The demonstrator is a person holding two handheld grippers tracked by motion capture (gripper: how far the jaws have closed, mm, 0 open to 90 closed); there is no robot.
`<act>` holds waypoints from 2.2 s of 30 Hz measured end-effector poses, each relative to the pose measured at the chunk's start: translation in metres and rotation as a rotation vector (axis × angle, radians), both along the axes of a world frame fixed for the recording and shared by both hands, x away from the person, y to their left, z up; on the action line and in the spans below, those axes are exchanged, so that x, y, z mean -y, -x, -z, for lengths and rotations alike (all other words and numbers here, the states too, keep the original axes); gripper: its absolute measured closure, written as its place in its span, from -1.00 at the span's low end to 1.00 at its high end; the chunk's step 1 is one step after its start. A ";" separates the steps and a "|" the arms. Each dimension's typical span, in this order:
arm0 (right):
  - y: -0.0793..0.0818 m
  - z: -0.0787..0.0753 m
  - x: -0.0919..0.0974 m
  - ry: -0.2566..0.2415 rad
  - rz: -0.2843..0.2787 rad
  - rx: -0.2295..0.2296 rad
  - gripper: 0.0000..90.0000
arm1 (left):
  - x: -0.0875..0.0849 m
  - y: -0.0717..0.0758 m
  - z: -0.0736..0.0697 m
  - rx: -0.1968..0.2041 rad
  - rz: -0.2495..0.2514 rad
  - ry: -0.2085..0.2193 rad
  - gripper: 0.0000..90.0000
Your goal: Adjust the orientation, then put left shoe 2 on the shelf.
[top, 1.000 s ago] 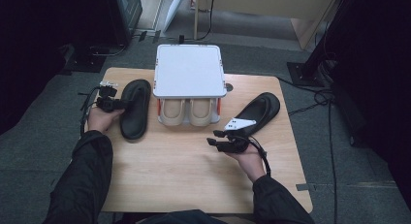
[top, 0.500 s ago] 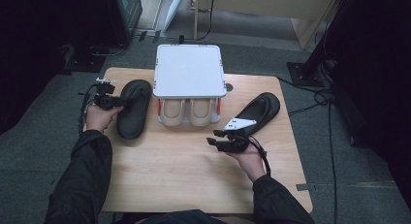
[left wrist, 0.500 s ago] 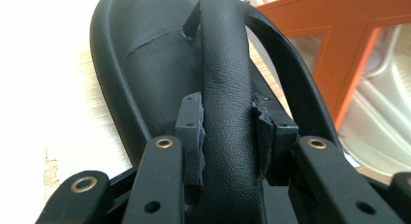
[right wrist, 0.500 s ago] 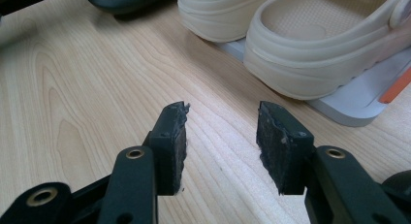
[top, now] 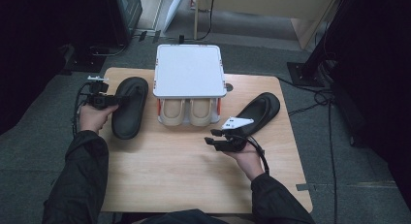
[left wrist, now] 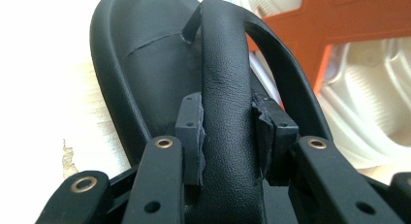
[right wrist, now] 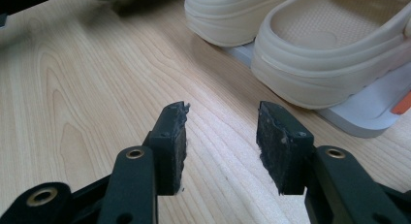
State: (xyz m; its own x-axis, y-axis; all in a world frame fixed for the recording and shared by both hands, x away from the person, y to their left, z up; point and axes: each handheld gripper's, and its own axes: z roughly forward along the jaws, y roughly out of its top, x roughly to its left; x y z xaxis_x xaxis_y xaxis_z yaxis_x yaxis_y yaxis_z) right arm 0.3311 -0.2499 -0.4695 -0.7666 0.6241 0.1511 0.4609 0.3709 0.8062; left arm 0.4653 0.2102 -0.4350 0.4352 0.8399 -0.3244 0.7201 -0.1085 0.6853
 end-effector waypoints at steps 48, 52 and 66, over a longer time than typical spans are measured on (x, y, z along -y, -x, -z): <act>-0.002 0.000 -0.003 -0.002 -0.020 0.001 0.20 | 0.054 -0.038 -0.144 0.062 -0.004 0.017 0.50; -0.002 0.000 -0.002 -0.007 -0.013 -0.006 0.19 | 0.067 -0.044 -0.149 0.058 -0.002 0.007 0.50; -0.001 0.001 0.002 -0.003 -0.003 -0.003 0.19 | 0.125 -0.067 -0.153 0.038 0.021 -0.051 0.49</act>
State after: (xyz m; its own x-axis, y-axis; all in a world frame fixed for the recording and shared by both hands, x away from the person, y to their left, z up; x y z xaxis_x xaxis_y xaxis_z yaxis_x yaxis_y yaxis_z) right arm 0.3325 -0.2515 -0.4701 -0.7679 0.6215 0.1553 0.4621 0.3696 0.8061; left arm 0.5325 0.0847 -0.2818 0.4638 0.8455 -0.2646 0.6909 -0.1583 0.7054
